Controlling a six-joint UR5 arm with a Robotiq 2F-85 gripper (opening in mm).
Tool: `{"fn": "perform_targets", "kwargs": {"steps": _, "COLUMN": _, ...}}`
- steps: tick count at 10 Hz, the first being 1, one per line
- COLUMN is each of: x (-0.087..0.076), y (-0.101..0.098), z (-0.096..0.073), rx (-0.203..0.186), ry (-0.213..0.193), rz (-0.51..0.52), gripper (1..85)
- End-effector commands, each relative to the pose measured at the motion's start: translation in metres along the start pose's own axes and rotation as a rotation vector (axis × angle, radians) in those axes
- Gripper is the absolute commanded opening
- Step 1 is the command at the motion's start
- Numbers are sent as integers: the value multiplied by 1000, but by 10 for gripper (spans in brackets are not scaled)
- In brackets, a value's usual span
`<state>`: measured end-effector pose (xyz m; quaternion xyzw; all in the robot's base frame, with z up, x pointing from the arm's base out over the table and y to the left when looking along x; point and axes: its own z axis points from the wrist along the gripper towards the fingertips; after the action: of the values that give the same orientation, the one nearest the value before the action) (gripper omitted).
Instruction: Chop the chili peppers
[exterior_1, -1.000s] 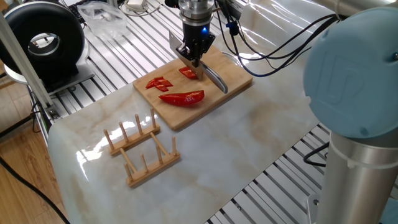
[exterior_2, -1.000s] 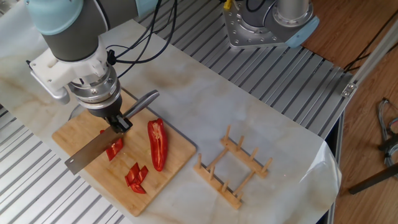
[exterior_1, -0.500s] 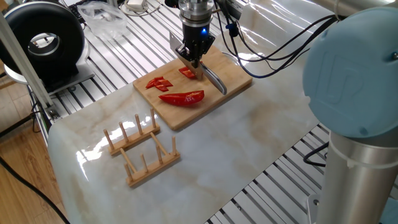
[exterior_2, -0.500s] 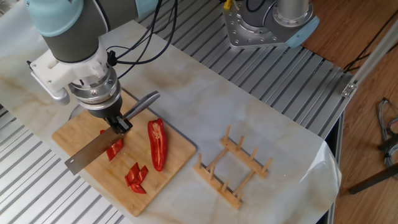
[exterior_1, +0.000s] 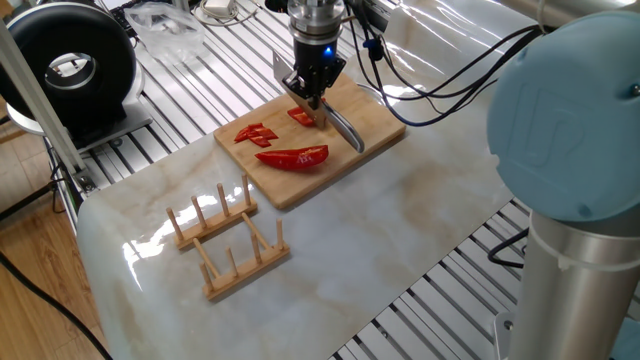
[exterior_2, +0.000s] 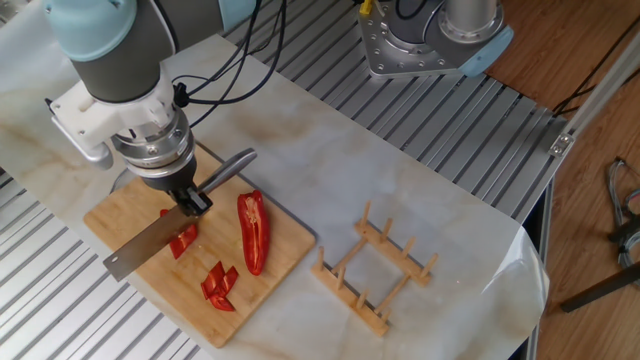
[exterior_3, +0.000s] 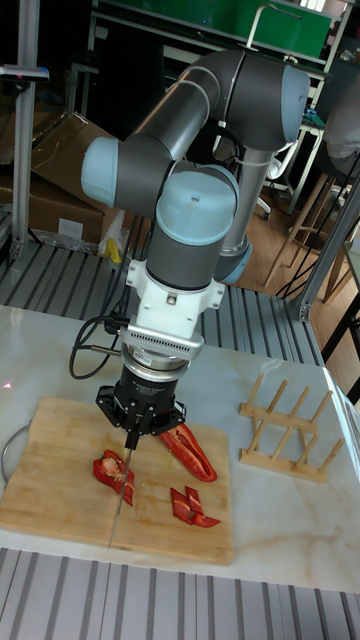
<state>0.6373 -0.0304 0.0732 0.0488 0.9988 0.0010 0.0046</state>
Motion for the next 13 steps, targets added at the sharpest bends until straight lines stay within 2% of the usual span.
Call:
{"fn": "perform_targets", "kwargs": {"steps": 1, "x": -2, "y": 3, "z": 1, "rx": -15, "ry": -3, "rz": 15, "gripper": 13}}
{"fn": "perform_targets", "kwargs": {"steps": 5, "x": -4, "y": 6, "z": 5, "rx": -25, "ry": 2, "rz": 31, "gripper": 13}}
{"fn": "perform_targets", "kwargs": {"steps": 13, "x": -2, "y": -2, "z": 11, "rx": -17, "ry": -11, "rz": -19, "gripper": 13}}
